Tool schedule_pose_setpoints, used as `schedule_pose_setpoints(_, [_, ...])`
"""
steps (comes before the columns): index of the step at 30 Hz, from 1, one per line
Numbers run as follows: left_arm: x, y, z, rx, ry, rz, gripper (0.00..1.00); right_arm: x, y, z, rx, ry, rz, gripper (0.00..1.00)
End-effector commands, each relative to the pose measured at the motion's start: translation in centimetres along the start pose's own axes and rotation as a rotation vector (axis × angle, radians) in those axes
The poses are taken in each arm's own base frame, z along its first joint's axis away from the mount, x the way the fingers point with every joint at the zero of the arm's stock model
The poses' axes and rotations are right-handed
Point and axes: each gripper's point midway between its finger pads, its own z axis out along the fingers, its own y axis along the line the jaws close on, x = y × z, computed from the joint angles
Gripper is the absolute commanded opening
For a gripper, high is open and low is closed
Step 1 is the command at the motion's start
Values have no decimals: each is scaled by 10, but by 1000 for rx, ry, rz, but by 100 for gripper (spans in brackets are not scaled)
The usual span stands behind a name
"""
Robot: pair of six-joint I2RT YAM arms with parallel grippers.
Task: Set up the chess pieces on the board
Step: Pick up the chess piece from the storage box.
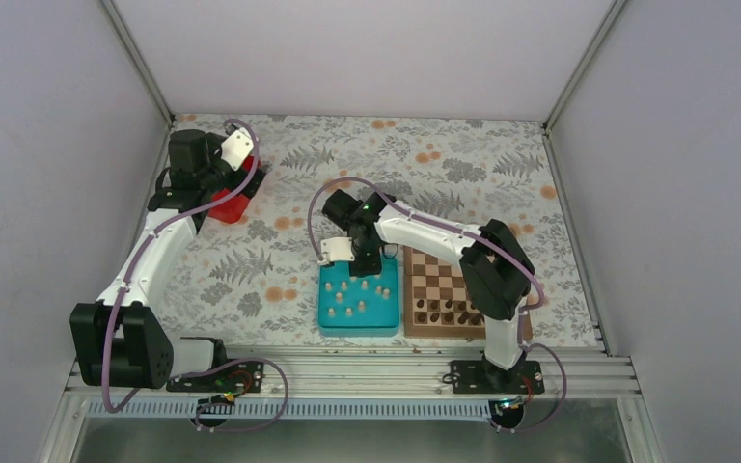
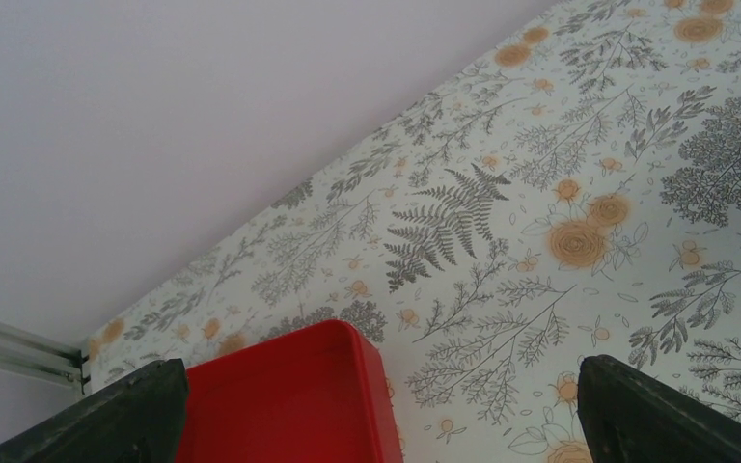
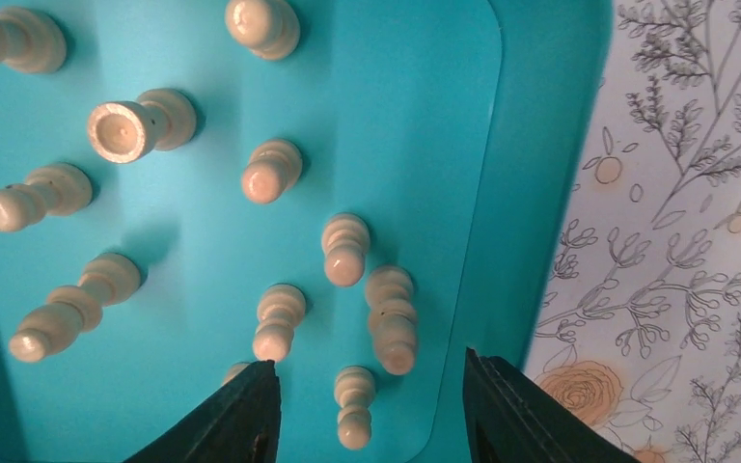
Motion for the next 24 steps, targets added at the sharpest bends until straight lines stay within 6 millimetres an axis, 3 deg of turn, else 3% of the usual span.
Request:
schedule_pose_setpoints(1, [-7,4,-6,-23,-32,2,100,-1,3,13,-21,19,2,49])
schedule_pose_setpoints(19, [-9,3,-5,-9,-37,7,100,1,8,25,-28,22,11,48])
schedule_pose_setpoints(24, [-8,2,-4,-8,-33,6,100,-3,8,25,-28,2,4,41])
